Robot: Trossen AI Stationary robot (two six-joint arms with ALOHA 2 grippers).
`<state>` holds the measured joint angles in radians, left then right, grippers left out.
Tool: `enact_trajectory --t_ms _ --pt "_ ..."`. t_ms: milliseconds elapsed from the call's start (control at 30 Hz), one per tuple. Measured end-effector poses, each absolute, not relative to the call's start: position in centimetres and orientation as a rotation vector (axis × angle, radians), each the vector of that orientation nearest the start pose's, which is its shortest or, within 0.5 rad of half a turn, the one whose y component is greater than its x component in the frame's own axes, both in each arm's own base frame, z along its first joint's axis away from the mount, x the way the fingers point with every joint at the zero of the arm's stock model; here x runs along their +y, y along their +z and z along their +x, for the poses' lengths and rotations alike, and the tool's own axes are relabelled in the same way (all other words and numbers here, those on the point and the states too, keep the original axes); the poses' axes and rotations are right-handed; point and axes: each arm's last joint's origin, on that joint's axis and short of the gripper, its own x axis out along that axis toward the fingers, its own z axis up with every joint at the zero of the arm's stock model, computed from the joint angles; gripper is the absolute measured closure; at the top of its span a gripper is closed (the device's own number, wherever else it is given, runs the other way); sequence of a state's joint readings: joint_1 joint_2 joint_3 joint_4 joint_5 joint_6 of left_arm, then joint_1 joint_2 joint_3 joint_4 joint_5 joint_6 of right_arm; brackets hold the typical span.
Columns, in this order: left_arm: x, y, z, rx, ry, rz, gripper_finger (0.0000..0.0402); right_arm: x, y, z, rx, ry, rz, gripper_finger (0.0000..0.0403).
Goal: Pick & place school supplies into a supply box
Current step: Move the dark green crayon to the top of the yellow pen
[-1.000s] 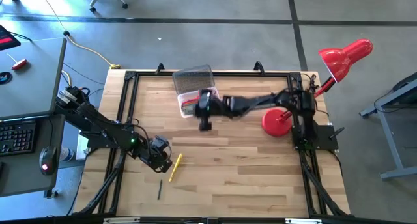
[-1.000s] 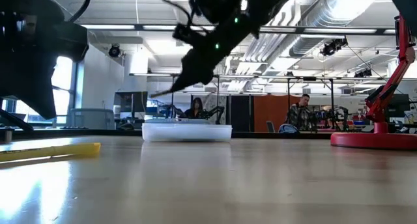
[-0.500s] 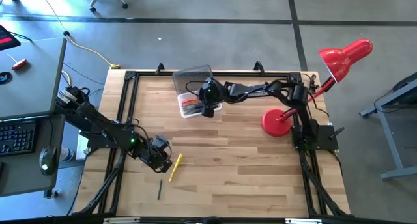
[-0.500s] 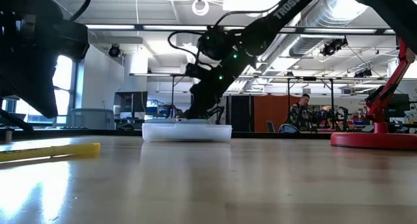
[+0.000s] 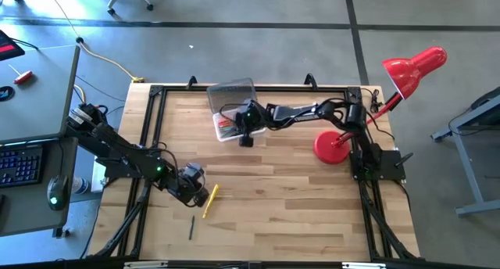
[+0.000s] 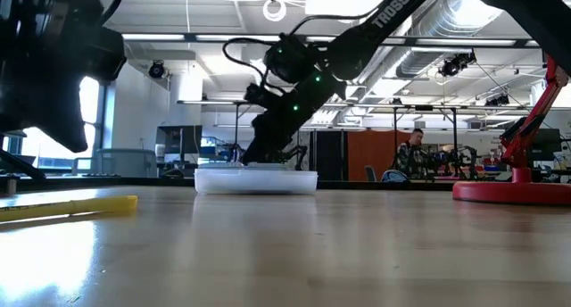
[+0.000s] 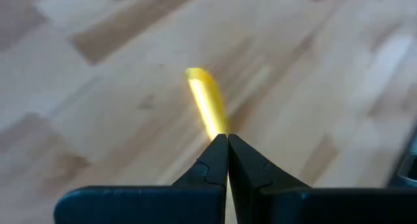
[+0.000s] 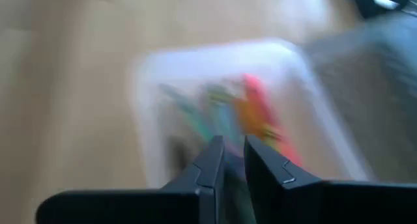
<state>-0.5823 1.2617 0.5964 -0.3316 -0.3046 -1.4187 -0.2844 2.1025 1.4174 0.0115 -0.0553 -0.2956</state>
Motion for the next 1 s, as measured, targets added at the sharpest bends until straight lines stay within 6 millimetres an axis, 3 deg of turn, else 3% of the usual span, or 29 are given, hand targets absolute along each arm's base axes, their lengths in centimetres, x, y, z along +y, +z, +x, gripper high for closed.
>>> enact_trajectory --t_ms 167,267,400,533,667,867,1000 --pt "-11.9 17.5 19.4 0.85 0.329 -0.909 0.0362 -8.5 16.3 44.9 0.636 0.145 -0.124 0.0345" --pt "-12.0 17.5 19.4 0.876 0.306 -0.925 0.0362 -4.9 16.6 45.5 0.59 0.307 -0.105 0.0334" --pt "-12.1 17.8 19.2 0.938 0.267 -0.996 0.0362 0.3 16.4 46.1 0.532 0.425 -0.244 0.0322" --pt "-12.0 18.0 18.8 0.964 0.283 -1.03 0.0362 3.8 15.6 47.0 0.397 0.491 -0.389 0.0313" --pt "-11.9 17.7 18.5 1.013 0.319 -1.056 0.0362 4.9 15.4 47.7 0.277 0.476 -0.443 0.0309" --pt "-12.5 17.4 17.6 1.145 0.353 -1.163 0.0362 4.5 13.0 47.8 0.377 0.433 -0.42 0.0308" --pt "-13.7 17.4 16.6 1.235 0.372 -1.247 0.0362 3.8 13.0 47.9 0.377 0.376 -0.435 0.0308"
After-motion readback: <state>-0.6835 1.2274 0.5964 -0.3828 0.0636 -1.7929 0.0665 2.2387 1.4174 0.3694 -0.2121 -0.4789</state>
